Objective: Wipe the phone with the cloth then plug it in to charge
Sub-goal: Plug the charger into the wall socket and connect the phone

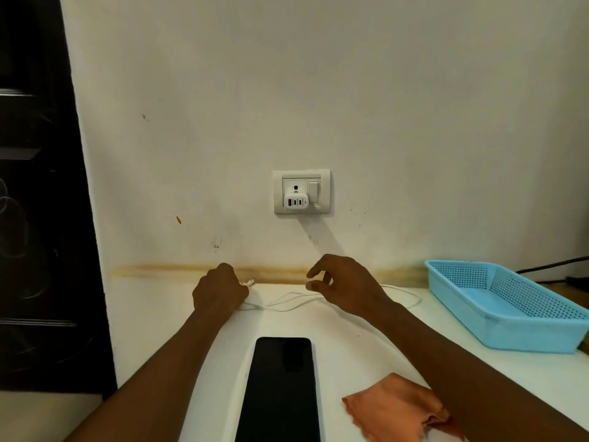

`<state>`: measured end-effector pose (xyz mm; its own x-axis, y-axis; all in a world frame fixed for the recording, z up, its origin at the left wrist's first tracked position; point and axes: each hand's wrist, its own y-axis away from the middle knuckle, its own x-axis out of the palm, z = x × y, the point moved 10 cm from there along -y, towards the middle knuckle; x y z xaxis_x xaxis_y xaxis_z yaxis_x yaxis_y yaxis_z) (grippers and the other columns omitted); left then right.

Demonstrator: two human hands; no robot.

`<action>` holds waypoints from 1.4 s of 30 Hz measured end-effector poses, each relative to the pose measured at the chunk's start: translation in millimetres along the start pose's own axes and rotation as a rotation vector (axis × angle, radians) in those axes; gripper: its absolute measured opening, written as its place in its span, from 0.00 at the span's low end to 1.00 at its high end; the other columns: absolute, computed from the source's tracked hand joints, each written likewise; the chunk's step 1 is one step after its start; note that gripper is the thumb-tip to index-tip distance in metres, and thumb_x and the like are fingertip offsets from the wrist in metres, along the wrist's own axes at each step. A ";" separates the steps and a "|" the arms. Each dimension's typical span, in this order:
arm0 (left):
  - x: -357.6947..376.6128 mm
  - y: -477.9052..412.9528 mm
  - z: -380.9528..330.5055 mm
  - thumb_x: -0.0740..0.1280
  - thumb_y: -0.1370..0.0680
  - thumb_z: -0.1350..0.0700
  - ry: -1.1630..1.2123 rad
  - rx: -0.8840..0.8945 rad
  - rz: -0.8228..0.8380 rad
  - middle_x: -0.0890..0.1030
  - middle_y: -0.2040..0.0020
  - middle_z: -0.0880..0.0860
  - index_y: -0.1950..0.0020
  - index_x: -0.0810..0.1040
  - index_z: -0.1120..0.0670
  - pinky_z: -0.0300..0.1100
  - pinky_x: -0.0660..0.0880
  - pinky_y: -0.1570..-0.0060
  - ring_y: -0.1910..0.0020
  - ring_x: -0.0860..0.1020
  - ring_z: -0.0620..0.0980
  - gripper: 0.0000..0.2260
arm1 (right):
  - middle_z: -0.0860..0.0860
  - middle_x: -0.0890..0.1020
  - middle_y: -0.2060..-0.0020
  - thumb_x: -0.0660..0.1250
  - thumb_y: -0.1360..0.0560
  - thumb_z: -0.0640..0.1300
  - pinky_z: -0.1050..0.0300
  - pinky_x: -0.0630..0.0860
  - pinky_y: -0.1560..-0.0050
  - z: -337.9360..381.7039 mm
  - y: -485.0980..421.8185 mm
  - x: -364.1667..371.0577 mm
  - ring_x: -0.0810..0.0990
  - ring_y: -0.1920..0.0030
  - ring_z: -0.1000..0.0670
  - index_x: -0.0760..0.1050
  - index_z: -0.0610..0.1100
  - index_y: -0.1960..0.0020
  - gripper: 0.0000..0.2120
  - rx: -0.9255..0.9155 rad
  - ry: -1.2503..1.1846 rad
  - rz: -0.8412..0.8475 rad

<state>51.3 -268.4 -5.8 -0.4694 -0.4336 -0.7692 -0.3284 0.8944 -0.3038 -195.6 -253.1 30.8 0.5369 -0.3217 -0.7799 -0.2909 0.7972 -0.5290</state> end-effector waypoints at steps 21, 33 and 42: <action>-51.7 28.9 -66.4 0.62 0.32 0.63 0.347 0.117 -0.237 0.81 0.64 0.56 0.64 0.78 0.62 0.46 0.74 0.62 0.65 0.76 0.56 0.06 | 0.62 0.80 0.54 0.70 0.28 0.56 0.57 0.77 0.52 6.4 4.4 -22.9 0.79 0.60 0.59 0.79 0.55 0.49 0.10 0.069 -0.085 -0.143; -104.7 68.0 -124.8 0.65 0.23 0.57 0.490 0.256 -0.588 0.84 0.58 0.54 0.53 0.81 0.59 0.37 0.67 0.60 0.57 0.81 0.51 0.08 | 0.52 0.85 0.53 0.70 0.26 0.52 0.57 0.79 0.51 56.2 -4.7 -59.9 0.81 0.59 0.54 0.82 0.47 0.43 0.15 -0.057 -0.148 -0.421; -97.5 64.9 -137.6 0.65 0.23 0.56 0.468 0.265 -0.585 0.83 0.59 0.54 0.53 0.81 0.59 0.37 0.69 0.60 0.59 0.81 0.51 0.07 | 0.49 0.86 0.54 0.68 0.25 0.47 0.54 0.80 0.51 56.5 -9.7 -64.7 0.82 0.59 0.50 0.82 0.45 0.43 0.13 -0.105 -0.151 -0.470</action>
<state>-37.0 -183.2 126.8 -0.5959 -0.7899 -0.1449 -0.4497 0.4777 -0.7547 -182.8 -211.2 105.3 0.7353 -0.5497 -0.3966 -0.0646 0.5256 -0.8483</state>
